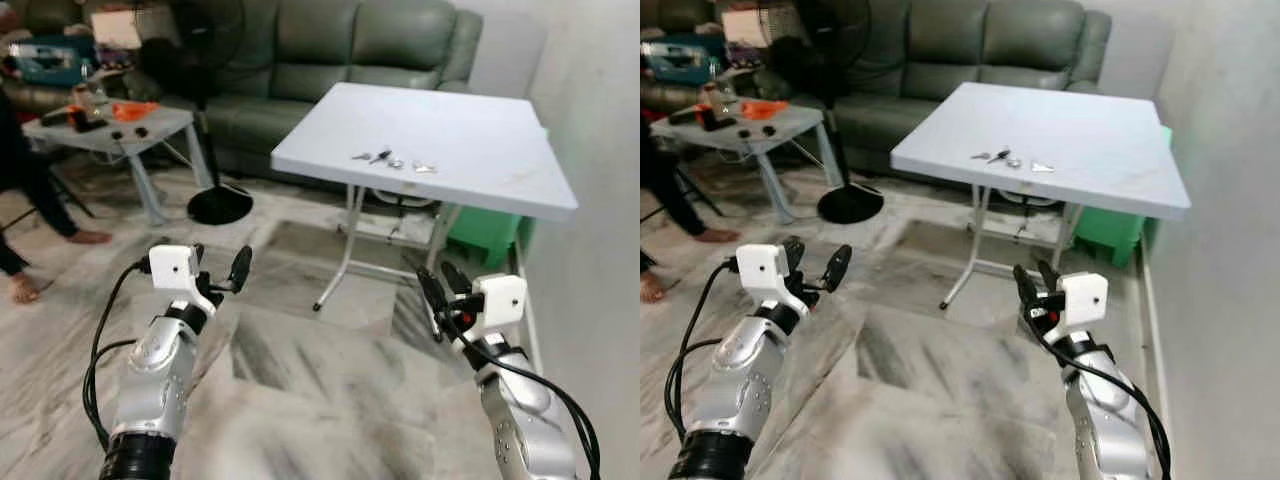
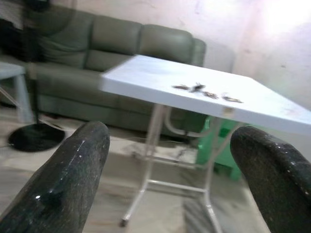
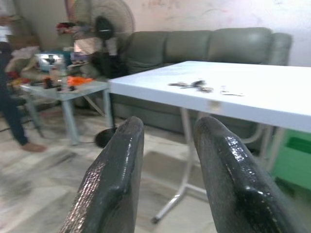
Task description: Hang keys on a hook
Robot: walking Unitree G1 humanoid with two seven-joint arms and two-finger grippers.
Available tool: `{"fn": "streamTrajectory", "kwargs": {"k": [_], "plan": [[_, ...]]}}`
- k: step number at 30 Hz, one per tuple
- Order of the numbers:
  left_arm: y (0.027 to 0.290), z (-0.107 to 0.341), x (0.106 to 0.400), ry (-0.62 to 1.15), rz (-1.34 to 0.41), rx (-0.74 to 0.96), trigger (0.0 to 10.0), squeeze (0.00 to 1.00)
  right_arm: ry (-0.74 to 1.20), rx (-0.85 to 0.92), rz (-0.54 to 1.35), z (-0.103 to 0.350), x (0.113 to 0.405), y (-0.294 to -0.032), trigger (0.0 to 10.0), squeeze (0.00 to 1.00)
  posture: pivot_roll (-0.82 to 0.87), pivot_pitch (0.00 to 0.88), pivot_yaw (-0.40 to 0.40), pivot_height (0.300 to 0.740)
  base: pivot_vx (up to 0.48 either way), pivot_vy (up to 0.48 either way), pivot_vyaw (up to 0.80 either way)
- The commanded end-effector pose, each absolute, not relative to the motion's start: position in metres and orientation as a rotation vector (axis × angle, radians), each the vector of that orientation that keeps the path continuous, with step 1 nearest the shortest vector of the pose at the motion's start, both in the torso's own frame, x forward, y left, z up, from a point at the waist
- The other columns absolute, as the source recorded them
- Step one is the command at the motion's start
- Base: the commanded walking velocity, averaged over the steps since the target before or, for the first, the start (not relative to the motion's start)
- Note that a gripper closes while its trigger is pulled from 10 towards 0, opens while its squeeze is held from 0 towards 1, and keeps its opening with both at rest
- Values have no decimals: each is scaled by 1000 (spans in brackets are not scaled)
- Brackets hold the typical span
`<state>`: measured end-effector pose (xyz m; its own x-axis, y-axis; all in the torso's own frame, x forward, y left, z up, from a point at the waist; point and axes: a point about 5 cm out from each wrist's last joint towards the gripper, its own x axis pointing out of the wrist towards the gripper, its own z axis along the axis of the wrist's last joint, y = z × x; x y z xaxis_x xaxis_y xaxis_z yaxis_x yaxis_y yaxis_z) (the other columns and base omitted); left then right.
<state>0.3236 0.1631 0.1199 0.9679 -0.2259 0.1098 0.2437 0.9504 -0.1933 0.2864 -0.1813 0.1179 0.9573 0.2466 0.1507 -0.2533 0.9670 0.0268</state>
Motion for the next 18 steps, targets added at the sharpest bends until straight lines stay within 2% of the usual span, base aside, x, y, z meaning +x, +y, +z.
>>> {"fn": "streamTrajectory", "kwargs": {"k": [1, 18], "plan": [[162, 125, 326, -103, -250, -190, 10000, 0, -167, 43, 246, 123, 288, -183, 10000, 0, -38, 0, -15, 740, 428, 0, 0], [164, 126, 328, -109, -243, -194, 10000, 0, -172, 45, 253, 123, 291, -182, 10000, 0, -32, 0, -18, 740, 428, 0, 0]]}}
